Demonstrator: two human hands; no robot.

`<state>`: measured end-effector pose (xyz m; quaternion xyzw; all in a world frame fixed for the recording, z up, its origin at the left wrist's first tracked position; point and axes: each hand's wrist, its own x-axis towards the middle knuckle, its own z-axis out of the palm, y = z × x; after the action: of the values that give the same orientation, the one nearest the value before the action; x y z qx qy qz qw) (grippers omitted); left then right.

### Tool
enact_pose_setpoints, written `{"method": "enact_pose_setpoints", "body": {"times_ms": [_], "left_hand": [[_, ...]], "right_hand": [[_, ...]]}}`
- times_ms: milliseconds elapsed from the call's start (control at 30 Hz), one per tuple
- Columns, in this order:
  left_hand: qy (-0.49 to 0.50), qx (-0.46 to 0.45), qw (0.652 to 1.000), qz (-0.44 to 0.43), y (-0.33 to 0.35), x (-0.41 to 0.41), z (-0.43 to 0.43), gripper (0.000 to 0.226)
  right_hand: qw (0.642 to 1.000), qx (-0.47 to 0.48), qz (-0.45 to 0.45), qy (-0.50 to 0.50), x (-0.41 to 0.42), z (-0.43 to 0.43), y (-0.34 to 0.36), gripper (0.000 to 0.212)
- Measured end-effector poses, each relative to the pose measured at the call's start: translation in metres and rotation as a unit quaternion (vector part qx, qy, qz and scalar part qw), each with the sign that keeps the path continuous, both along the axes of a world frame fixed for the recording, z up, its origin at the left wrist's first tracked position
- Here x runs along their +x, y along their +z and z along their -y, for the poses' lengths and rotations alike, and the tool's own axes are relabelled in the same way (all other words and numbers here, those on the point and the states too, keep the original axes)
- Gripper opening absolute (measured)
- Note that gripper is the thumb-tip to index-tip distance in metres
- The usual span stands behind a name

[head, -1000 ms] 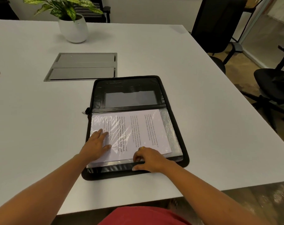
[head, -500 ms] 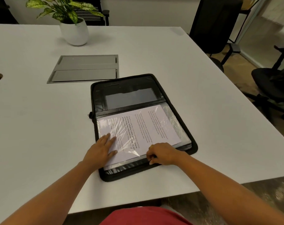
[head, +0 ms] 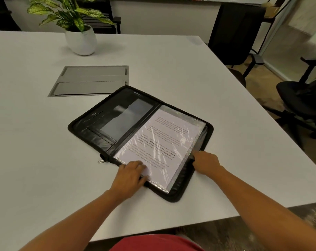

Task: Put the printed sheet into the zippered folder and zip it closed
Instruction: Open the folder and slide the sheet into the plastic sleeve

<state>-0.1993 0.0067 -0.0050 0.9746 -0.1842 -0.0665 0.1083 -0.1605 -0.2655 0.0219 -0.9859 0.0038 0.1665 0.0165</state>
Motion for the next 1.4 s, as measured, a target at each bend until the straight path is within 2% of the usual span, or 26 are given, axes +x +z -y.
{"method": "enact_pose_setpoints", "body": {"times_ms": [133,200,400,500,567,667,800,900,933,1000,1167,1233,1300,1400], "left_hand": [[0.073,0.007,0.997,-0.015,0.007,0.034,-0.02,0.049],[0.113,0.017,0.993,-0.034,0.01,0.049,-0.035,0.053],[0.163,0.02,0.983,-0.081,0.012,0.075,-0.075,0.056],[0.147,0.07,0.98,-0.114,0.008,0.077,-0.083,0.064],[0.138,0.102,0.98,-0.097,0.004,0.074,-0.084,0.065],[0.127,0.101,0.985,-0.052,-0.003,0.062,-0.084,0.065],[0.112,0.139,0.984,-0.005,-0.008,0.041,-0.075,0.068],[0.071,0.134,0.987,0.045,0.0,0.022,-0.055,0.11],[0.06,0.142,0.986,0.061,0.003,0.015,-0.047,0.113],[0.04,0.166,0.982,0.075,0.008,0.002,-0.034,0.105],[-0.02,0.15,0.977,0.148,0.005,-0.018,0.0,0.091],[-0.029,0.138,0.978,0.152,0.006,-0.019,0.01,0.081],[-0.001,0.124,0.981,0.148,0.011,-0.015,0.012,0.06],[0.109,0.041,0.987,0.107,0.016,-0.003,0.003,0.031]], "right_hand": [[0.992,0.092,-0.076,-0.045,-0.016,-0.023,-0.002,0.035],[0.991,0.094,-0.092,-0.039,-0.025,-0.034,-0.005,0.034],[0.983,0.095,-0.14,-0.066,-0.03,-0.046,-0.008,0.01],[0.976,0.129,-0.156,-0.082,-0.026,-0.046,-0.011,0.004],[0.974,0.129,-0.165,-0.081,-0.022,-0.045,-0.013,0.005],[0.976,0.104,-0.175,-0.077,-0.014,-0.04,-0.015,0.022],[0.98,0.064,-0.177,-0.068,0.003,-0.022,-0.014,0.031],[0.986,0.036,-0.155,-0.053,0.017,-0.007,-0.009,0.031],[0.988,0.03,-0.144,-0.05,0.021,-0.001,-0.007,0.027],[0.991,0.018,-0.124,-0.041,0.031,0.011,-0.002,0.011],[0.998,-0.01,-0.048,-0.038,0.053,0.04,0.007,0.02],[0.999,-0.019,-0.035,-0.025,0.058,0.048,0.008,0.025],[0.998,-0.029,-0.046,-0.018,0.058,0.053,0.008,0.034],[0.995,-0.073,-0.072,0.002,0.054,0.055,0.008,0.049]]}}
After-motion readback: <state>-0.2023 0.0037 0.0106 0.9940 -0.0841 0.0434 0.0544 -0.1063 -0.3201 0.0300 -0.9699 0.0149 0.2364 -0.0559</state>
